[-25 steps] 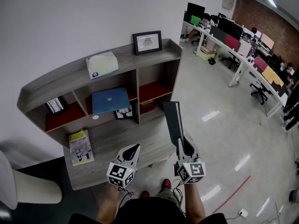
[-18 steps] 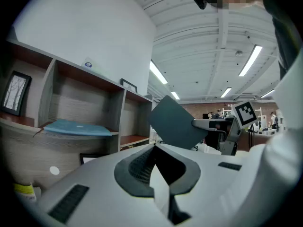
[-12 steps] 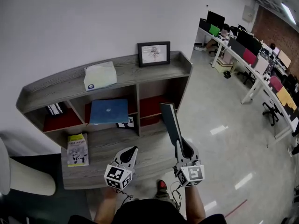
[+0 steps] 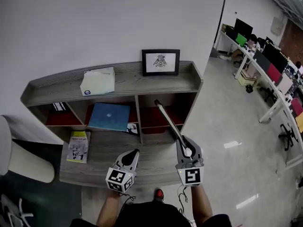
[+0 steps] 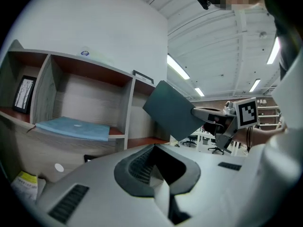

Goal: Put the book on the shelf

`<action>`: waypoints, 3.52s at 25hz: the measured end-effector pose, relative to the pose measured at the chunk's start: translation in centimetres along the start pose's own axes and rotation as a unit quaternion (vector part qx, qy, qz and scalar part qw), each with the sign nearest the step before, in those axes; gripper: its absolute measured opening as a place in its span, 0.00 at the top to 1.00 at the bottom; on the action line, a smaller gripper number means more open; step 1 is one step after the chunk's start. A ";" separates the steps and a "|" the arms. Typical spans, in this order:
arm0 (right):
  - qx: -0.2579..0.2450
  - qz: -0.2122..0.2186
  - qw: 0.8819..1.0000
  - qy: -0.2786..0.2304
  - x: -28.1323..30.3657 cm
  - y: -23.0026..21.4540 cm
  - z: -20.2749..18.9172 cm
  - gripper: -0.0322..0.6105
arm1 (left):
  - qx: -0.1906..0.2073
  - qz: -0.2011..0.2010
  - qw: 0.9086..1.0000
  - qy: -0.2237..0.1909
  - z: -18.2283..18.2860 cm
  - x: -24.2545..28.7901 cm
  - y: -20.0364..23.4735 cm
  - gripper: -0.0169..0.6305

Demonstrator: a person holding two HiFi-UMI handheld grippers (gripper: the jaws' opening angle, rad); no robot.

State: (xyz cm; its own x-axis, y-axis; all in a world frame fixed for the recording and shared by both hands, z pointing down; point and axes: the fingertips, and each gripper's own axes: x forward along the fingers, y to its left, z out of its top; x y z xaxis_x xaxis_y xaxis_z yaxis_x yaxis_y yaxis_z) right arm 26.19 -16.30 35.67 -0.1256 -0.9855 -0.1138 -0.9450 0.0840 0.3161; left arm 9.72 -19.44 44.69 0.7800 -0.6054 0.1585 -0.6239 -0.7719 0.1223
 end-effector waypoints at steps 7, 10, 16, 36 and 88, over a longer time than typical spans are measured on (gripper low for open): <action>-0.134 0.069 0.989 0.006 3.0 -0.5 -1.2 0.83 | -0.015 0.054 0.998 -0.003 -0.9 1.3 -0.1 0.97; -0.192 0.088 0.977 0.006 4.0 -0.1 -2.4 0.83 | -0.016 0.068 0.998 -0.001 -1.2 1.6 -0.1 0.97; -0.262 0.127 0.957 0.001 5.3 1.3 -5.7 0.83 | -0.024 0.100 0.995 -0.004 -1.4 2.0 0.7 0.97; -0.349 0.185 0.918 -0.020 6.4 2.1 -12.3 0.83 | -0.027 0.117 0.993 0.014 -2.1 5.7 1.5 0.97; -0.200 0.182 0.961 0.061 7.7 2.0 -15.0 0.62 | -0.031 0.112 0.993 0.022 -2.8 2.4 1.6 0.97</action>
State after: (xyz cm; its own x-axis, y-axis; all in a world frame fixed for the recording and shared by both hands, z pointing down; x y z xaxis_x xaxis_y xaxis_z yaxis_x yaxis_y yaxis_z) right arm 27.90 -25.93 49.54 -0.3660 -0.9136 0.1772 -0.6501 0.3872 0.6538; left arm 10.46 -21.54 47.98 0.6189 -0.7509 0.2305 -0.7847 -0.6041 0.1388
